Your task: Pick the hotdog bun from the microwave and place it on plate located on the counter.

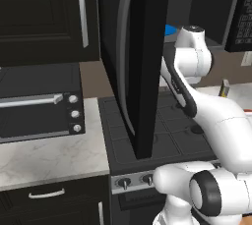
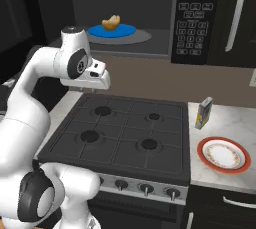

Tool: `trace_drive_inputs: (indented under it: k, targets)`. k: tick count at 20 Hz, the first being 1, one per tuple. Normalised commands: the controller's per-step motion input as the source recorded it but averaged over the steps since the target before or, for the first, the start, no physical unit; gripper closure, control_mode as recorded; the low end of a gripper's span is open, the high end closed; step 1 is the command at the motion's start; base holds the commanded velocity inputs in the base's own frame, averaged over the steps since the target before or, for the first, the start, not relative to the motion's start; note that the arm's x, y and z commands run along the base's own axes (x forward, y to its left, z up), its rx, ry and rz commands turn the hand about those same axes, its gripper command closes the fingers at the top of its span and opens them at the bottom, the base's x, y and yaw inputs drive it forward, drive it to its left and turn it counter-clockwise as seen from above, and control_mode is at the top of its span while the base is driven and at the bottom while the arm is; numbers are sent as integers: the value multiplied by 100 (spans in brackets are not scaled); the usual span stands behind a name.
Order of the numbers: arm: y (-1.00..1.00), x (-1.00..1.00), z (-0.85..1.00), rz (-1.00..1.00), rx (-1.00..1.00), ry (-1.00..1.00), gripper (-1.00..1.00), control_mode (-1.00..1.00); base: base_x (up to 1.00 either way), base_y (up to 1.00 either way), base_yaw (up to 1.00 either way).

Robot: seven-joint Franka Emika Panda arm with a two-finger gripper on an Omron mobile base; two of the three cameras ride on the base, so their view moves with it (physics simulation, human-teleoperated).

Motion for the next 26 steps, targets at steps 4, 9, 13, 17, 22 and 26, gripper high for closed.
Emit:
trace_drive_inputs:
  k: [4,9,13,17,22,26]
  targets:
    - [0,-37,0,1,0,-16,-100,-100,0,0,0]
    - [0,-74,38,2,0,-39,-100,-100,0,0,0]
    - [-5,-41,63,0,4,-29,-100,-100,0,0,0]
    - [0,-4,63,0,0,-19,-100,-100,0,0,0]
    - [1,0,55,0,1,-22,-100,-100,0,0,0]
    - [-4,19,66,0,6,-11,-100,-100,0,0,0]
